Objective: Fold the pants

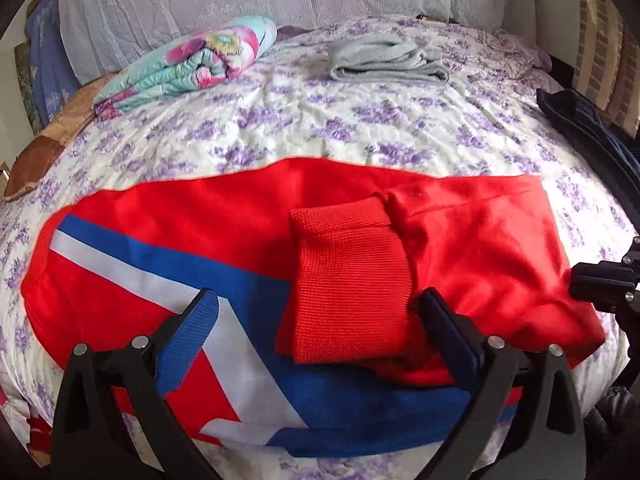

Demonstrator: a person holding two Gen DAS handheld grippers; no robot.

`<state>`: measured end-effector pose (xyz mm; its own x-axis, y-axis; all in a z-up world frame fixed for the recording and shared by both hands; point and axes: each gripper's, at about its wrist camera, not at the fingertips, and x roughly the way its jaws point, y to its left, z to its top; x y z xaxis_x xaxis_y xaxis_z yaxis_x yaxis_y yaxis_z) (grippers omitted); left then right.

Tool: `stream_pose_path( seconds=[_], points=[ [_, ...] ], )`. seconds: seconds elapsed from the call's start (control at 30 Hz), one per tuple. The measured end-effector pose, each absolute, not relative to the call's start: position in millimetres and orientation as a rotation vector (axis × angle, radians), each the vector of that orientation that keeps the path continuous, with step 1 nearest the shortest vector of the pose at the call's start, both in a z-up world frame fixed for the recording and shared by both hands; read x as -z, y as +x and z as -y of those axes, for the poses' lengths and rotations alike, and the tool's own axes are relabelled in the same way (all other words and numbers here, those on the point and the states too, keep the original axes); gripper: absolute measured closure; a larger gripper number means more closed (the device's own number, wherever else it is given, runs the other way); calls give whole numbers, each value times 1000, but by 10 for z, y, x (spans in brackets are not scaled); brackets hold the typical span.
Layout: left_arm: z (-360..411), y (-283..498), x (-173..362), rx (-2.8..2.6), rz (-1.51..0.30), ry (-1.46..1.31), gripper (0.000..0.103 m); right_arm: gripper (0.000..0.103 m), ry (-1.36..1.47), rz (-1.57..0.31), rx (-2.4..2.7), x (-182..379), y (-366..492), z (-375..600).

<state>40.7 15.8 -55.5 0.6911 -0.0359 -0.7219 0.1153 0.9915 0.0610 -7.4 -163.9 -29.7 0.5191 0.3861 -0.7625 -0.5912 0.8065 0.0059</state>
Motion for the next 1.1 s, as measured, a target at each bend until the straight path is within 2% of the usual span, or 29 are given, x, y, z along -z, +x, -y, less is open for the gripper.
stream_pose_path(
  seconds=[0.13, 0.23, 0.5, 0.67, 0.83, 1.0, 1.07, 1.1],
  points=[
    [230, 197, 419, 181, -742, 220, 5, 95, -288, -939, -610, 542, -26, 1580],
    [404, 377, 783, 166, -843, 269, 4, 97, -184, -964, -616, 448, 43, 1661],
    [361, 208, 478, 234, -771, 181, 4, 95, -113, -871, -454, 30, 567, 1880],
    [656, 256, 709, 253, -817, 279, 4, 94, -98, -1006, -395, 450, 1052, 1831],
    [622, 286, 730, 252, -803, 254, 4, 92, -115, -959, -371, 448, 993, 1796],
    [571, 103, 534, 255, -728, 241, 4, 86, -115, -857, -460, 98, 606, 1714],
    [560, 49, 494, 230, -689, 257, 4, 68, -142, -859, -507, 112, 463, 1626],
    [555, 89, 535, 221, -711, 261, 4, 67, -164, -874, -506, 176, 437, 1576]
  ],
)
